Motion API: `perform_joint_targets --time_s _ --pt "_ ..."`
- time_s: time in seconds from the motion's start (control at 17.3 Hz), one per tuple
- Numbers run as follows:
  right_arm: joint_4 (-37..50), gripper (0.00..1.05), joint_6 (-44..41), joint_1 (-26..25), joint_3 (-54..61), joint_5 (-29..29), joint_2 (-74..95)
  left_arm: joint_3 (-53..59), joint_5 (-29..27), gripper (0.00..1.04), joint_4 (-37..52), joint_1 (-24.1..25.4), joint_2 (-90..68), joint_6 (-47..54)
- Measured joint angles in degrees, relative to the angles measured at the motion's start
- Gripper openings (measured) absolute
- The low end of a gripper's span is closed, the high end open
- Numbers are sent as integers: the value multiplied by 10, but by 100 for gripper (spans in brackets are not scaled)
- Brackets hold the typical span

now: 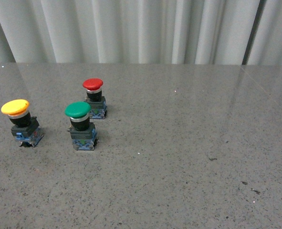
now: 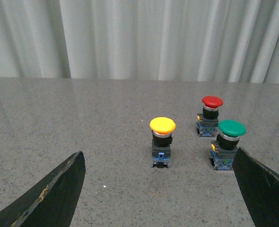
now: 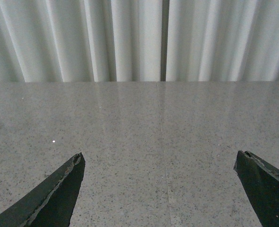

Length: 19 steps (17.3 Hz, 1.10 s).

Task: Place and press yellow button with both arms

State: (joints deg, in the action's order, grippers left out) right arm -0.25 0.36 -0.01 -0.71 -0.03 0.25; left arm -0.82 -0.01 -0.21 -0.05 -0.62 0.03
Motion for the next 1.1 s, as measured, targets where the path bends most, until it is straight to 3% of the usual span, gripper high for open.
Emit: perform_joint_targets --time_s 1.04,1.1 --pt "0 98 0 0 0 0 0 -1 -6 98 -6 -2 -1 0" --pt "0 98 0 0 0 -1 0 -70 -222 98 -92 -80 -144 3"
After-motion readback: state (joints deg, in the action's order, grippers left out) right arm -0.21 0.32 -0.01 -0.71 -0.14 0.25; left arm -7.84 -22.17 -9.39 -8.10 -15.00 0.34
